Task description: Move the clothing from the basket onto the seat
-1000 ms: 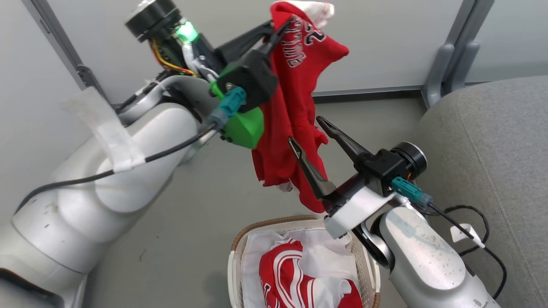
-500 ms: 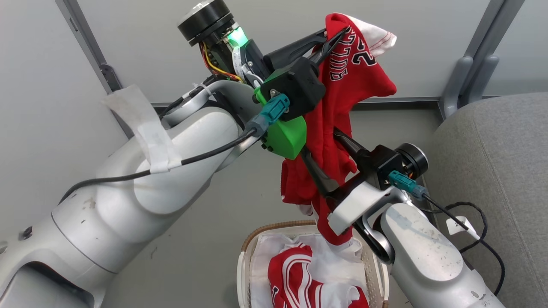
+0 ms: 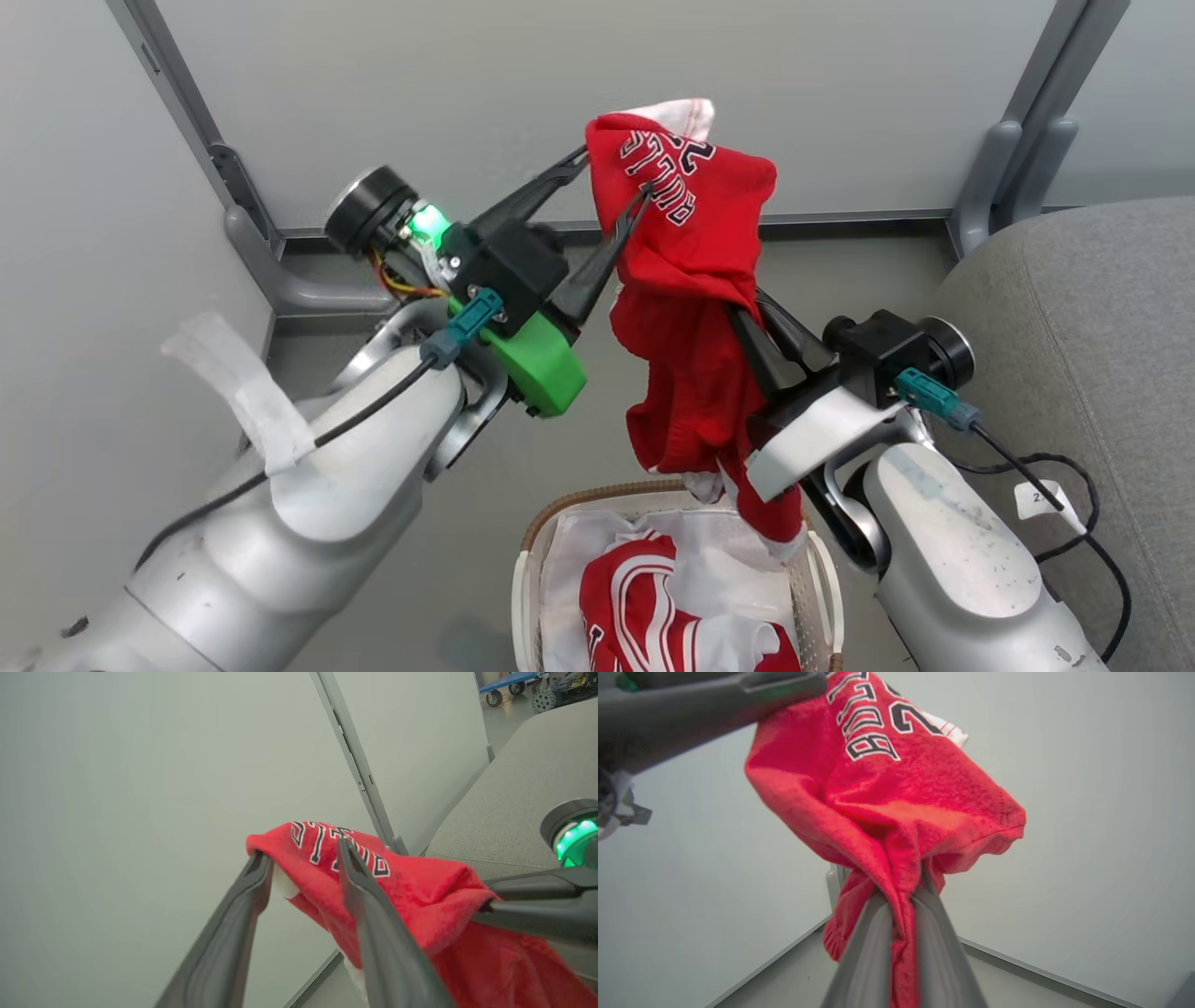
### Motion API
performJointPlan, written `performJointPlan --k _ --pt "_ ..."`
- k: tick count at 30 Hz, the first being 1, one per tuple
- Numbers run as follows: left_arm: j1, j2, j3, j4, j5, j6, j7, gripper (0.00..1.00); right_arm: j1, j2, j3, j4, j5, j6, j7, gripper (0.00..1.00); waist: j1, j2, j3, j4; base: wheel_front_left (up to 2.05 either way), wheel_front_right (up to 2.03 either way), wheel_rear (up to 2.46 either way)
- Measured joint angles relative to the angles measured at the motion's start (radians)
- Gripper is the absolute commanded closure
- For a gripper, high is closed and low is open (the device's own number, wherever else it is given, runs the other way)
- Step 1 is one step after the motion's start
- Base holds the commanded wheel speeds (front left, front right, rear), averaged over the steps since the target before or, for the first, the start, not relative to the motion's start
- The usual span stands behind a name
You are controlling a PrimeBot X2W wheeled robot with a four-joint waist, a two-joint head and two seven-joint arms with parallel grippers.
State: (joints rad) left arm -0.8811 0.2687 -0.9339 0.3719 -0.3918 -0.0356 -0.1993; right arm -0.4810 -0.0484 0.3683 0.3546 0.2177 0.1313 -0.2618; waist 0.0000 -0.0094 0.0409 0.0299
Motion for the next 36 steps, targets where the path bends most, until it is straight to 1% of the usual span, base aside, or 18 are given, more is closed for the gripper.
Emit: performJointPlan --k 4,8,9,13,17,20,24,30,36 --pt "0.097 -0.009 0.034 0.045 -0.044 0.034 -0.047 0.00 0.017 0.000 -0.041 -0.026 -0.007 0.000 0.000 1.00 0.0000 0.0000 0.003 -0.005 0.00 0.00 0.00" --pt "0.200 -0.029 0.071 0.071 -0.059 0.063 -0.061 0.00 0.042 0.000 -0.075 -0.053 -0.014 0.000 0.000 1.00 0.0000 0.0000 0.004 -0.011 0.00 0.00 0.00" --pt "0.235 -0.037 0.092 0.064 -0.069 0.064 -0.062 0.00 0.050 0.000 -0.084 -0.060 -0.017 0.000 0.000 1.00 0.0000 0.0000 0.006 -0.013 0.00 0.00 0.00" --pt "0.352 -0.063 0.161 0.040 -0.056 0.066 -0.062 0.00 0.080 0.000 -0.119 -0.079 -0.026 0.000 0.000 1.00 0.0000 0.0000 0.013 -0.021 0.00 0.00 0.00" --pt "0.452 -0.088 0.238 0.023 -0.034 0.050 -0.063 0.00 0.113 0.000 -0.162 -0.091 -0.035 0.000 0.000 1.00 0.0000 0.0000 0.021 -0.029 0.00 0.00 0.00" --pt "0.508 -0.105 0.286 0.021 -0.015 0.029 -0.063 0.00 0.135 0.000 -0.188 -0.095 -0.038 0.000 0.000 1.00 0.0000 0.0000 0.026 -0.035 0.00 0.00 0.00" --pt "0.546 -0.135 0.342 0.015 0.027 0.003 -0.063 0.00 0.153 0.000 -0.212 -0.099 -0.043 0.000 0.000 1.00 0.0000 0.0000 0.034 -0.039 0.00 0.00 0.00" --pt "0.562 -0.167 0.383 0.013 0.087 -0.030 -0.063 0.00 0.163 0.000 -0.243 -0.101 -0.052 0.000 0.000 1.00 0.0000 0.0000 0.041 -0.050 0.00 0.00 0.00" --pt "0.567 -0.181 0.413 0.009 0.126 -0.052 -0.063 0.00 0.162 0.000 -0.293 -0.110 -0.050 0.000 0.000 1.00 0.0000 0.0000 0.052 -0.097 0.00 0.00 0.00"
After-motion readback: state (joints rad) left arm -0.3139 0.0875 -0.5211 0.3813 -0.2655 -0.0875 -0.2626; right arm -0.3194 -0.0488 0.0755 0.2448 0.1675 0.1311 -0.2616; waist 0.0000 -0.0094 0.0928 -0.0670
